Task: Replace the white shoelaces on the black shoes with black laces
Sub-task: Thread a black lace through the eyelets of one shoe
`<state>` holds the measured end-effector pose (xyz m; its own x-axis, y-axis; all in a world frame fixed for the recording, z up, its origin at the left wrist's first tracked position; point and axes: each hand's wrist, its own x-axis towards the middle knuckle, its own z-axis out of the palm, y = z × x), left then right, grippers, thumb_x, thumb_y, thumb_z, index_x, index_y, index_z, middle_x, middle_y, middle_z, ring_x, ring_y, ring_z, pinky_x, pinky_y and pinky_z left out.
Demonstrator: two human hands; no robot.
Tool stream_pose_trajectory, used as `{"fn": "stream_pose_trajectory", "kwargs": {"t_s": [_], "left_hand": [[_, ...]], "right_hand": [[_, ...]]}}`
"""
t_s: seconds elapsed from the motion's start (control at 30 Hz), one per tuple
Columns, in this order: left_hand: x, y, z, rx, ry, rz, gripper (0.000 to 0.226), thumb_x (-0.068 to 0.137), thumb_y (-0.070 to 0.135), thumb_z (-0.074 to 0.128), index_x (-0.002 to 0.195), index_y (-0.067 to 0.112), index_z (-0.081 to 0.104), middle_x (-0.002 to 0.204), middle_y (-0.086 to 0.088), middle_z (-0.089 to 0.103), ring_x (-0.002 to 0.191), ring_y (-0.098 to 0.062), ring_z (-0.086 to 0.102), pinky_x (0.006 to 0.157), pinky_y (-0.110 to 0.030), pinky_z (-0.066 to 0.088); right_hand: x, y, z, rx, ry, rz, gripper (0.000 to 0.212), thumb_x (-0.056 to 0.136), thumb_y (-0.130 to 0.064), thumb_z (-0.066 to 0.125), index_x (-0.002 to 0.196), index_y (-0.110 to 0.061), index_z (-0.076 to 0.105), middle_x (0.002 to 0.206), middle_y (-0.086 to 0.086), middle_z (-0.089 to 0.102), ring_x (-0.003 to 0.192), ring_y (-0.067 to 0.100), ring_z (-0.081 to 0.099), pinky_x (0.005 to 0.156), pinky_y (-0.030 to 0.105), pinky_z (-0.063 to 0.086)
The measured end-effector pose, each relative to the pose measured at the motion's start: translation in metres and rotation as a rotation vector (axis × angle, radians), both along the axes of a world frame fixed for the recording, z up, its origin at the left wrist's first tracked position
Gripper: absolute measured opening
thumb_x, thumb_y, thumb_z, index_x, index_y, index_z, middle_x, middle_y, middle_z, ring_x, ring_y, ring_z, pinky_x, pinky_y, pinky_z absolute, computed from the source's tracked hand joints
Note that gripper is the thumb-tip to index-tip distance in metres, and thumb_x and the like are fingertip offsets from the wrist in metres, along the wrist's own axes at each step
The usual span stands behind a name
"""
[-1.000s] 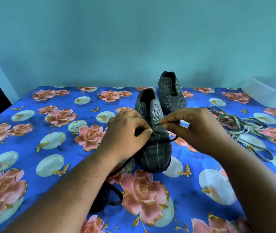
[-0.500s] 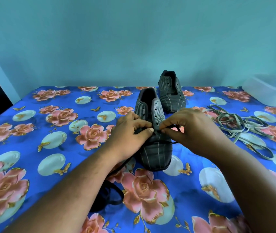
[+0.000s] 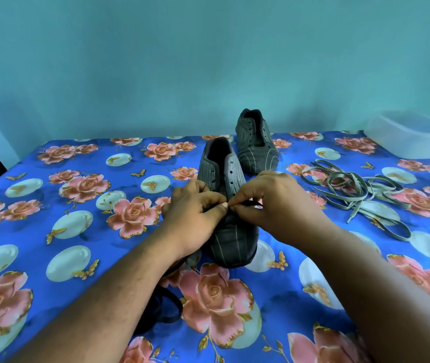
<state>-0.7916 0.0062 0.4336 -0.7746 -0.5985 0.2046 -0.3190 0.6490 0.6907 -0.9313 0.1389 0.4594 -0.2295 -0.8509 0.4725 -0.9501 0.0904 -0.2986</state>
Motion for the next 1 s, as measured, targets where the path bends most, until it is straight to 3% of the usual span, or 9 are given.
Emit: {"fn": "stream_pose_trajectory", "kwargs": {"t_s": [0.1, 0.2, 0.33, 0.47, 0.57, 0.7, 0.8, 0.9, 1.0], "left_hand": [[0.000, 0.001, 0.001, -0.017, -0.046, -0.008, 0.025, 0.079, 0.059, 0.045, 0.081, 0.046, 0.067, 0.097, 0.014, 0.044, 0.110, -0.017, 0.037, 0.105, -0.048, 0.033], [0.000, -0.001, 0.001, 0.011, -0.045, -0.017, 0.025, 0.080, 0.059, 0.044, 0.077, 0.046, 0.065, 0.098, 0.015, 0.044, 0.112, -0.018, 0.038, 0.105, -0.050, 0.033], [0.001, -0.001, 0.000, 0.002, -0.072, -0.031, 0.032, 0.086, 0.060, 0.044, 0.085, 0.038, 0.066, 0.100, 0.014, 0.045, 0.113, -0.018, 0.037, 0.106, -0.050, 0.032], [0.001, -0.003, 0.003, -0.024, -0.091, -0.050, 0.020, 0.101, 0.047, 0.054, 0.082, 0.050, 0.062, 0.098, 0.015, 0.043, 0.111, -0.016, 0.035, 0.107, -0.047, 0.030], [0.001, -0.003, 0.002, -0.006, -0.078, -0.061, 0.022, 0.097, 0.056, 0.052, 0.076, 0.051, 0.060, 0.099, 0.016, 0.044, 0.112, -0.016, 0.035, 0.108, -0.049, 0.031], [0.002, -0.006, 0.000, 0.010, -0.007, -0.074, 0.027, 0.083, 0.061, 0.047, 0.082, 0.044, 0.067, 0.100, 0.013, 0.050, 0.113, -0.019, 0.042, 0.104, -0.048, 0.037], [0.002, -0.013, -0.003, -0.015, 0.059, -0.104, 0.026, 0.086, 0.056, 0.050, 0.086, 0.038, 0.069, 0.094, 0.013, 0.052, 0.104, -0.021, 0.052, 0.095, -0.044, 0.044], [0.003, -0.017, -0.002, -0.036, 0.125, -0.106, 0.024, 0.101, 0.043, 0.048, 0.091, 0.028, 0.063, 0.089, 0.012, 0.058, 0.091, -0.007, 0.057, 0.082, -0.036, 0.045], [0.006, -0.020, 0.005, 0.161, 0.319, 0.007, 0.022, 0.108, 0.030, 0.045, 0.095, 0.024, 0.062, 0.088, 0.012, 0.067, 0.086, 0.003, 0.063, 0.079, -0.031, 0.047]], "right_hand": [[-0.008, 0.000, -0.002, 0.012, -0.134, 0.065, 0.016, 0.082, -0.045, 0.066, 0.087, -0.037, 0.079, 0.075, -0.024, 0.066, 0.079, 0.004, 0.053, 0.077, 0.034, 0.043], [-0.011, 0.003, 0.002, 0.038, -0.227, 0.129, 0.008, 0.087, -0.025, 0.078, 0.092, -0.031, 0.081, 0.076, -0.021, 0.064, 0.074, 0.002, 0.058, 0.067, 0.020, 0.041], [-0.012, 0.006, 0.004, 0.034, -0.330, 0.064, 0.020, 0.086, -0.015, 0.076, 0.090, -0.034, 0.080, 0.078, -0.012, 0.072, 0.067, 0.012, 0.061, 0.063, 0.028, 0.050], [-0.010, 0.005, 0.004, 0.025, -0.375, 0.032, 0.021, 0.081, -0.016, 0.082, 0.079, -0.036, 0.075, 0.076, -0.018, 0.070, 0.068, 0.012, 0.061, 0.067, 0.028, 0.051], [-0.009, 0.005, 0.004, 0.031, -0.421, 0.029, 0.018, 0.081, -0.017, 0.083, 0.080, -0.032, 0.074, 0.073, -0.018, 0.068, 0.065, 0.011, 0.061, 0.065, 0.027, 0.052], [-0.009, 0.002, 0.001, 0.037, -0.596, 0.042, 0.009, 0.083, -0.024, 0.084, 0.090, -0.025, 0.078, 0.076, 0.000, 0.072, 0.065, 0.007, 0.062, 0.059, 0.019, 0.052], [-0.009, 0.001, -0.002, -0.001, -0.655, 0.029, 0.003, 0.091, -0.024, 0.076, 0.093, -0.025, 0.078, 0.079, -0.002, 0.075, 0.071, 0.004, 0.065, 0.064, 0.015, 0.050], [-0.011, -0.003, -0.007, -0.008, -0.700, 0.013, 0.011, 0.097, -0.025, 0.068, 0.095, -0.021, 0.078, 0.081, -0.005, 0.076, 0.077, 0.008, 0.069, 0.071, 0.022, 0.053], [-0.012, -0.005, -0.010, -0.021, -0.675, -0.005, 0.016, 0.100, -0.030, 0.062, 0.095, -0.023, 0.075, 0.073, -0.005, 0.073, 0.065, 0.008, 0.060, 0.063, 0.030, 0.046]]}}
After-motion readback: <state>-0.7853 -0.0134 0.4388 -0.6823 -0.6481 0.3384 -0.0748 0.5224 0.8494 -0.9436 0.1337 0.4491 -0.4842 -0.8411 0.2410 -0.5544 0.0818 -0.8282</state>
